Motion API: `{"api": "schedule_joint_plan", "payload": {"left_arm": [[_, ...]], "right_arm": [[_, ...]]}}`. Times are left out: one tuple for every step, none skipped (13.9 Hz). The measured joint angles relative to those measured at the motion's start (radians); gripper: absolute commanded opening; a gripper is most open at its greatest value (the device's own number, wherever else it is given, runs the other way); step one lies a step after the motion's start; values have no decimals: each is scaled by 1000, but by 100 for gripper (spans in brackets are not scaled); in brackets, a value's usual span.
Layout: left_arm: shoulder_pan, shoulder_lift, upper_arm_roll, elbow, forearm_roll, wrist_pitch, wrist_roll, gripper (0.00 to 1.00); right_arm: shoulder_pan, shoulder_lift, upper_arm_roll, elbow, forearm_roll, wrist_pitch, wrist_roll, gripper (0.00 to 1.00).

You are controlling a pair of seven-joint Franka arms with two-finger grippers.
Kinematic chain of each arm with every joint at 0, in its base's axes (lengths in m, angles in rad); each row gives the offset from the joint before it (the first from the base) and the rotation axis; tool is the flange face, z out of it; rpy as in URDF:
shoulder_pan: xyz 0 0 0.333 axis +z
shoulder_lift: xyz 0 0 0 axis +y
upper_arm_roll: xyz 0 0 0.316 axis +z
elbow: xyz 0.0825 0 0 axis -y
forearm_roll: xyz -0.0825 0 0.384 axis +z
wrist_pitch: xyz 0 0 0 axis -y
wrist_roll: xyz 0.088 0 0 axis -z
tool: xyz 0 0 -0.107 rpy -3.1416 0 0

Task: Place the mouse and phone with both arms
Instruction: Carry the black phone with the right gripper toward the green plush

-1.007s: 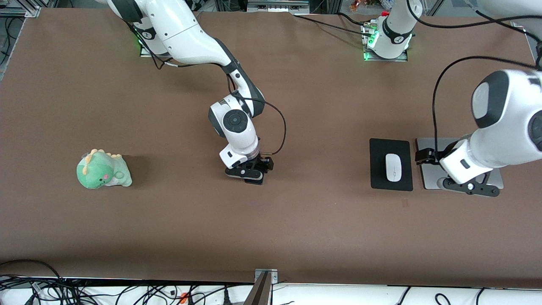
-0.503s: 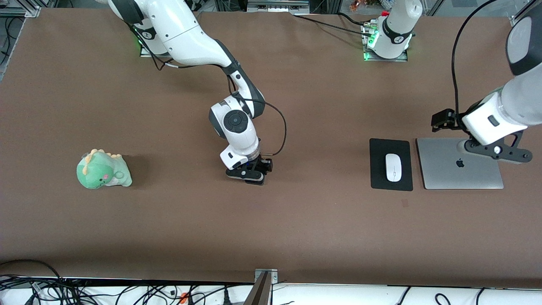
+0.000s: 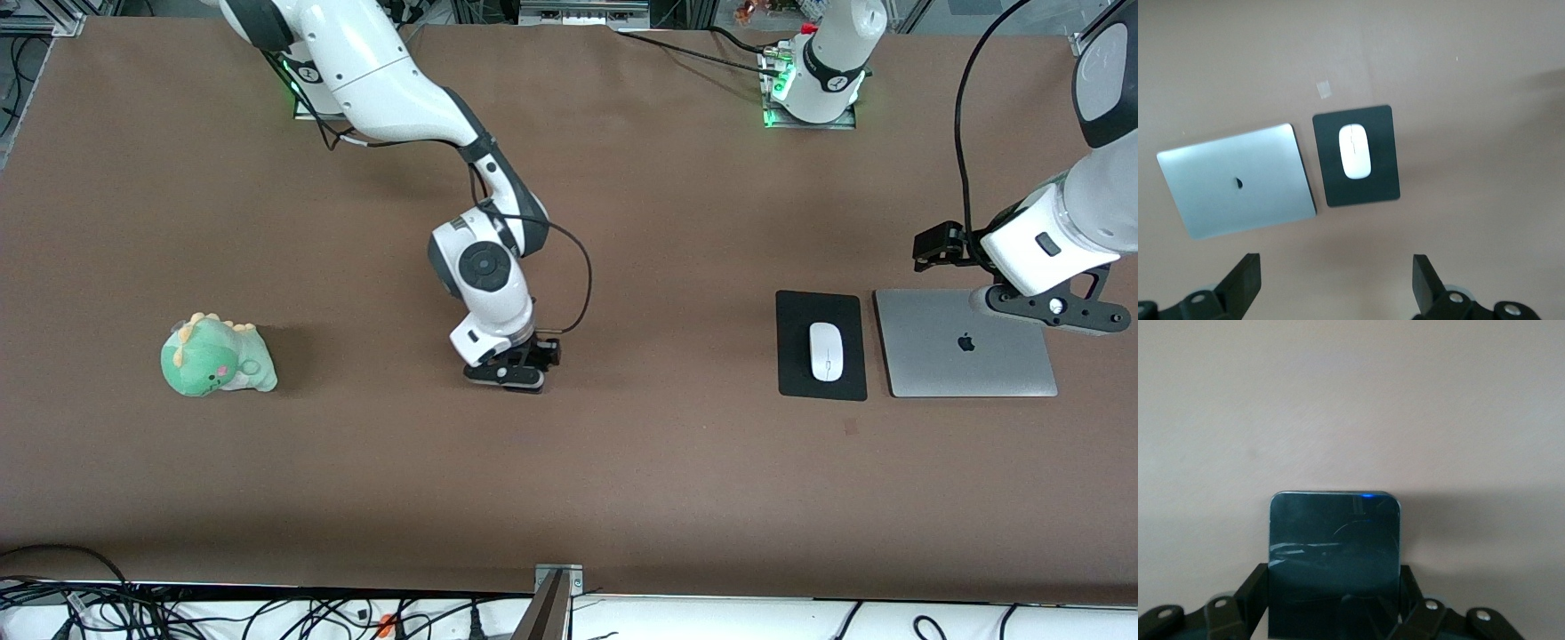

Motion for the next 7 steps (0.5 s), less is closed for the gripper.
{"api": "schedule_joint_plan", "payload": {"left_arm": [[6, -46, 1, -73, 0, 83, -1, 100], [13, -105, 4, -159, 0, 152, -1, 100], [19, -166, 6, -241, 0, 187, 0, 100], [24, -218, 7, -308, 1, 203, 0, 100], [29, -257, 8, -357, 1, 213, 0, 100], [36, -281, 8, -387, 2, 221, -1, 100], [46, -292, 8, -403, 2, 226, -1, 100]], "right_arm": [[-31, -21, -1, 7, 0, -47, -54, 51], [-65, -48, -3, 10, 1, -97, -118, 51], [-100, -73, -3, 10, 1, -140, -184, 51], [-137, -95, -4, 9, 1, -177, -253, 51], [-173, -112, -4, 6, 2, -207, -325, 51], [-210, -125, -4, -3, 3, -223, -399, 51], [-247, -135, -5, -24, 3, -226, -468, 51]]}}
